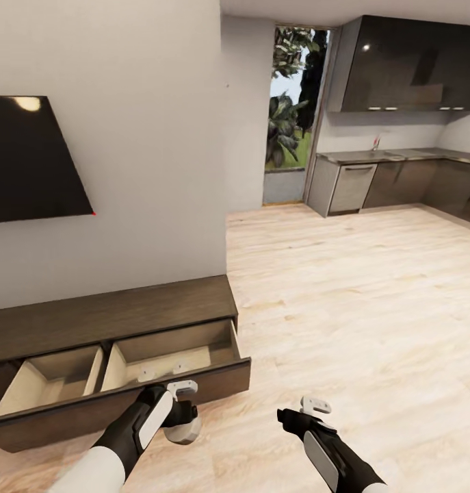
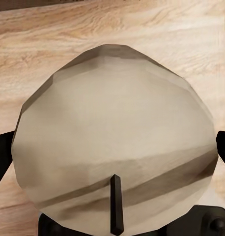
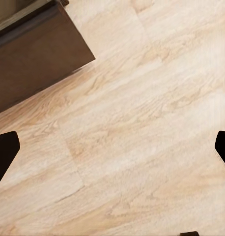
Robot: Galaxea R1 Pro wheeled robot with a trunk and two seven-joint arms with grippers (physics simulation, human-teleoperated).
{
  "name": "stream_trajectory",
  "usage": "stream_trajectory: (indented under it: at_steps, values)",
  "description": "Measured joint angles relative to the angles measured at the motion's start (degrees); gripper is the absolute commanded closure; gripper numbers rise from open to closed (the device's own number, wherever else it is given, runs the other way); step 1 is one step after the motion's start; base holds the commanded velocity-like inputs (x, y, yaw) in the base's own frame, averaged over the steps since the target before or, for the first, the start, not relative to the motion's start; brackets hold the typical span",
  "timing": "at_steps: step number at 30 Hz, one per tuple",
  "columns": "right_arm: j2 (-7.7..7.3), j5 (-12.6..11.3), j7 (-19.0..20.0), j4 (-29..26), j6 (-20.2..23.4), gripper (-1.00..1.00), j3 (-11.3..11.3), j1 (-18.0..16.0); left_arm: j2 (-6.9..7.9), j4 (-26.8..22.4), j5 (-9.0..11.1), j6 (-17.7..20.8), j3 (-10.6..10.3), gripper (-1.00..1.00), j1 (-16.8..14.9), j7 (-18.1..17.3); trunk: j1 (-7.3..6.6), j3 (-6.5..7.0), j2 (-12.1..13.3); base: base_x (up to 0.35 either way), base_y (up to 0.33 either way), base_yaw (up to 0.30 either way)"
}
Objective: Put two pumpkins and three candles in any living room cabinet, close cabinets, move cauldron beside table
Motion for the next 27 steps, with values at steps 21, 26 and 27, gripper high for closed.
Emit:
stream_trajectory:
  at_steps: [21, 26, 27]
  values:
    - [0.00, 0.06, 0.02, -0.01, 0.00, -1.00, 0.07, 0.00, 0.03, 0.00, -0.19, 0.00, 0.05, 1.00, 0.00, 0.00, 0.00, -1.99, 0.00, 0.199, -0.183, 0.000]
    - [0.00, 0.08, 0.08, 0.00, 0.00, -1.00, 0.07, 0.01, 0.08, 0.00, -0.29, 0.01, 0.01, 1.00, 0.01, 0.00, 0.00, -2.47, 0.00, 0.199, -0.177, 0.000]
    - [0.00, 0.08, 0.08, -0.02, 0.00, -1.00, 0.07, 0.01, 0.08, 0.00, -0.29, 0.00, 0.02, 1.00, 0.01, 0.00, 0.00, -2.56, 0.00, 0.197, -0.183, 0.000]
